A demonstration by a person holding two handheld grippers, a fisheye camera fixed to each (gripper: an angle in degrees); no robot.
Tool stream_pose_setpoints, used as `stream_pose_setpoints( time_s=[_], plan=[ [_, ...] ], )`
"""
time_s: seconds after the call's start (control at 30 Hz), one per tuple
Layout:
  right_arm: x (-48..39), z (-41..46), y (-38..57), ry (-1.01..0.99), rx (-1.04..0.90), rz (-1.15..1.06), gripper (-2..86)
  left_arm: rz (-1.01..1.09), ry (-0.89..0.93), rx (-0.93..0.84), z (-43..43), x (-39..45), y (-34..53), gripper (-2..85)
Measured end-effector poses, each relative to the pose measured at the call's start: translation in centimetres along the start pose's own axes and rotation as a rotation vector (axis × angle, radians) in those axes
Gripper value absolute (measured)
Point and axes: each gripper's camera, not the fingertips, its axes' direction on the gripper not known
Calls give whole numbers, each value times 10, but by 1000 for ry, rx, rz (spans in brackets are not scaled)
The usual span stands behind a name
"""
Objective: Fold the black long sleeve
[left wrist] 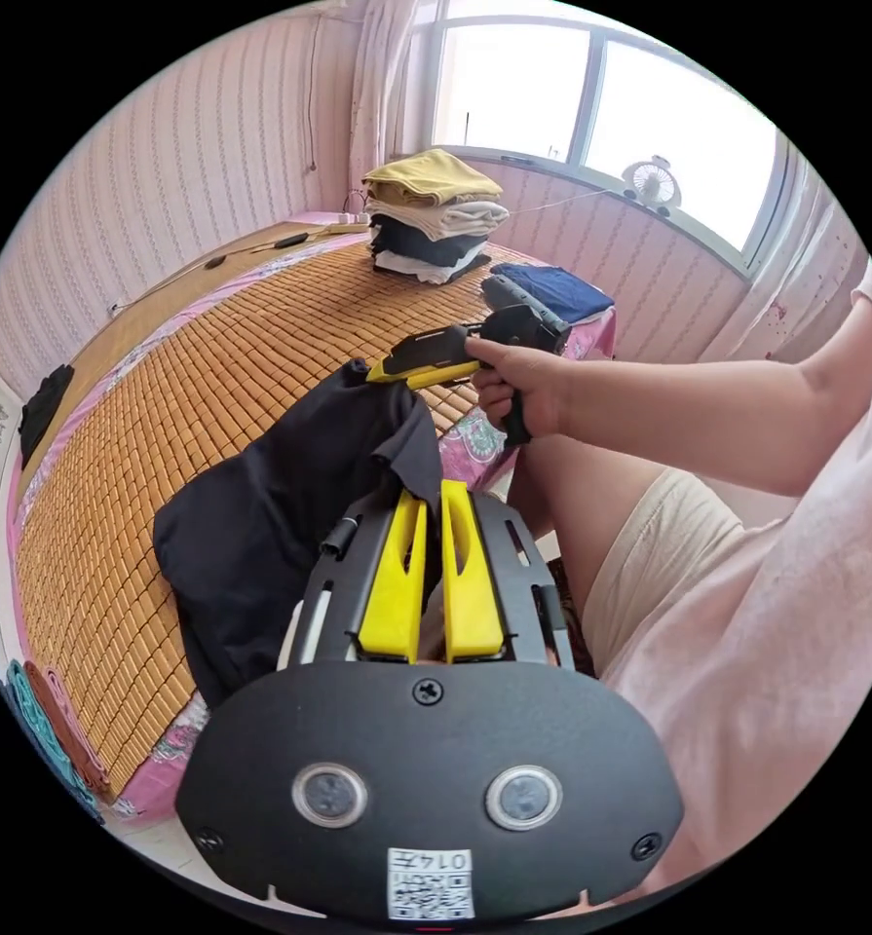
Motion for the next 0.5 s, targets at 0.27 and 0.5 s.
stream_pose_setpoints(
  time_s=[0.27, 0.5],
  plan=[
    [-81, -115, -34, 299, 36, -225, 35, -61, 320, 210, 17, -11, -39, -6],
    [-153, -20, -94, 433, -214, -345, 62, -294, 258, 228, 5, -84, -3, -3]
  ],
)
